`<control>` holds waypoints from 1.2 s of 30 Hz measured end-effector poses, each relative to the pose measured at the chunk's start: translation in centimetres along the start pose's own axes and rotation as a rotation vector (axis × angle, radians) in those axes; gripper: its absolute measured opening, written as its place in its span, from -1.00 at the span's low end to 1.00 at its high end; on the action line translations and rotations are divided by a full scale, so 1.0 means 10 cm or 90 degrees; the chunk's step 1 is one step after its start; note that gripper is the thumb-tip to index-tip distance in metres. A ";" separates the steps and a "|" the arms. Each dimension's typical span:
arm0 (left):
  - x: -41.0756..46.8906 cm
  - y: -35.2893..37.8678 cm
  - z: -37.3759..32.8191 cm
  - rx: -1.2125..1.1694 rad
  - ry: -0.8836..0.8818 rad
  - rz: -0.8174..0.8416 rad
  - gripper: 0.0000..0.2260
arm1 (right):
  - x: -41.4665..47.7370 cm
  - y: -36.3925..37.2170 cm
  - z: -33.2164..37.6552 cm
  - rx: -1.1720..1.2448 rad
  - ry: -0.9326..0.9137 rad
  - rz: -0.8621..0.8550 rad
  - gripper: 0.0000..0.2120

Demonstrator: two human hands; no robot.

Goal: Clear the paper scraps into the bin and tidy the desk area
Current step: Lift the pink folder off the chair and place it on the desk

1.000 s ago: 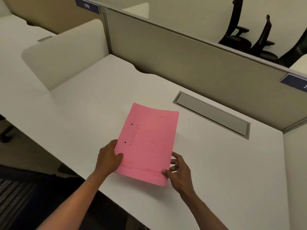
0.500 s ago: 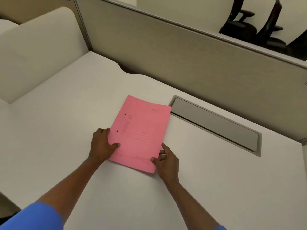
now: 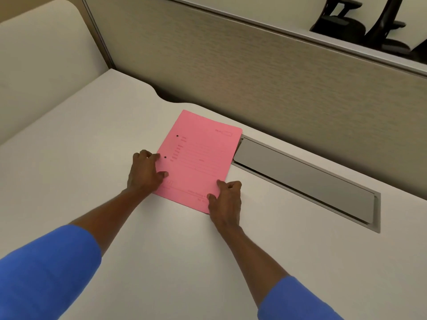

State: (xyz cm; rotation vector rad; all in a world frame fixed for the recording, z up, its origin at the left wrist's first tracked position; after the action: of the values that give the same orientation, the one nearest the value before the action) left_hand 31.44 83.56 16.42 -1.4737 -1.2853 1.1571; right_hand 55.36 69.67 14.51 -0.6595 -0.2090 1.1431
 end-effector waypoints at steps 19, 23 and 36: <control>0.67 -0.03 -0.19 0.016 -0.002 -0.024 -0.40 | 0.52 0.16 0.19 -0.206 -0.078 0.005 -0.61; 0.72 -0.03 -0.20 0.020 0.011 -0.027 -0.41 | 0.52 0.18 0.20 -0.202 -0.082 -0.003 -0.59; 0.58 -0.09 -0.17 0.012 -0.010 -0.062 -0.37 | 0.43 0.05 0.09 -0.061 -0.089 -0.057 -0.58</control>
State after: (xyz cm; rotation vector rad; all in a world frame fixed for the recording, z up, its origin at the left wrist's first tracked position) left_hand 33.15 89.41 17.05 -1.3764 -1.3384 1.1163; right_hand 56.33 73.94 14.26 -0.6480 -0.4106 1.0984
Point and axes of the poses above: each hand's wrist, its own x-axis towards the middle knuckle, its own y-axis out of the palm, z = x × y, the point moved 7 cm from there along x, towards the middle knuckle, and after that the axes turned 11 degrees about x, right-handed, at the moved point
